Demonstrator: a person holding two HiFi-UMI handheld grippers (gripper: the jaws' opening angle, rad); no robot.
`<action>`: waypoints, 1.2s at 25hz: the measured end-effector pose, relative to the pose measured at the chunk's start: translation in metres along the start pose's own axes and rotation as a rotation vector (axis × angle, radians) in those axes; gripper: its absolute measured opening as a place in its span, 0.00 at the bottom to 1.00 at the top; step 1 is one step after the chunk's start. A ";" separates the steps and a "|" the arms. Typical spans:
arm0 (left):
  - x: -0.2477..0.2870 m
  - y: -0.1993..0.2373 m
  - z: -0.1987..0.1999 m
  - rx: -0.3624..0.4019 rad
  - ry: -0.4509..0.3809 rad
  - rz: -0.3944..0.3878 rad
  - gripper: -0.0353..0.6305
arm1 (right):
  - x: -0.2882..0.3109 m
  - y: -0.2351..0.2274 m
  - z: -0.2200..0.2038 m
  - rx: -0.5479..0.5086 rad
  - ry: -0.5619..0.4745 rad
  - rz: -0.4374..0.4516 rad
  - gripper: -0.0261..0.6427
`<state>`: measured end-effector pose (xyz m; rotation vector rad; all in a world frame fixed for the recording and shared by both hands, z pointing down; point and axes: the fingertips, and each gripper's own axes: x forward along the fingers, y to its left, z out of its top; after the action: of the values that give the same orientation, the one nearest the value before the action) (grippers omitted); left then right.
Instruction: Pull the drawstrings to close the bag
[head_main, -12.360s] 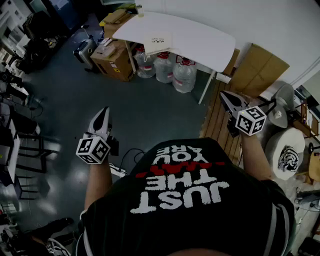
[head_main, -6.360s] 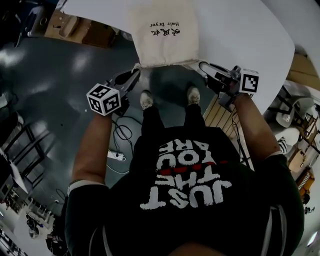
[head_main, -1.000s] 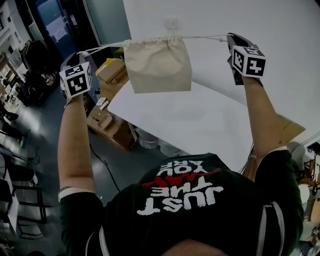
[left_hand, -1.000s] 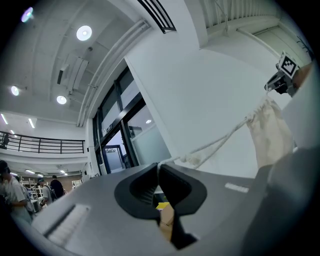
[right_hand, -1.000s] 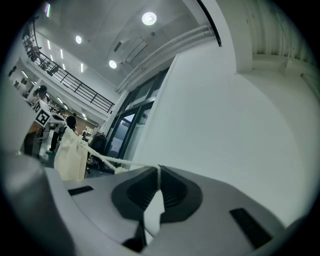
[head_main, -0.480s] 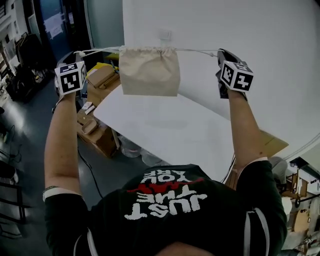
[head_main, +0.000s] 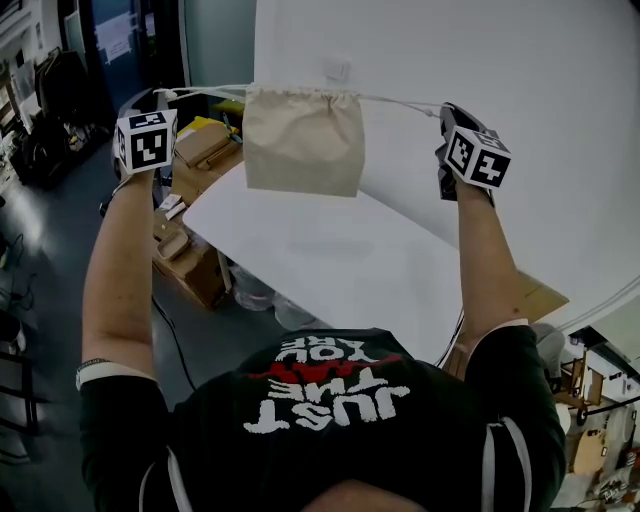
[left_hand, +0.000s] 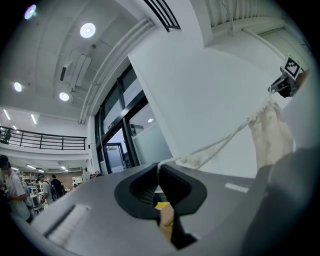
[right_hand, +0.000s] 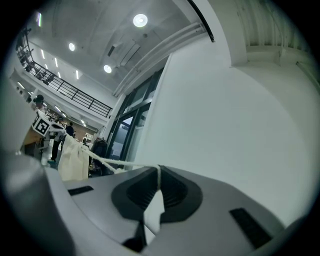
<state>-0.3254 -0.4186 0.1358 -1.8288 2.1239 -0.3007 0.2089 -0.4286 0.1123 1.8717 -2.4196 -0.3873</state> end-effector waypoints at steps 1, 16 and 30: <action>0.000 0.001 0.000 0.000 0.000 0.001 0.07 | 0.000 -0.001 0.000 0.004 0.000 0.000 0.05; -0.007 0.021 -0.007 -0.049 0.013 0.003 0.07 | -0.005 -0.018 -0.002 0.003 -0.005 -0.024 0.05; -0.015 0.027 -0.001 -0.071 -0.001 0.004 0.07 | -0.010 -0.014 0.006 -0.001 -0.012 -0.004 0.05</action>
<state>-0.3486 -0.3997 0.1288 -1.8626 2.1635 -0.2261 0.2240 -0.4211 0.1046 1.8796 -2.4236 -0.4006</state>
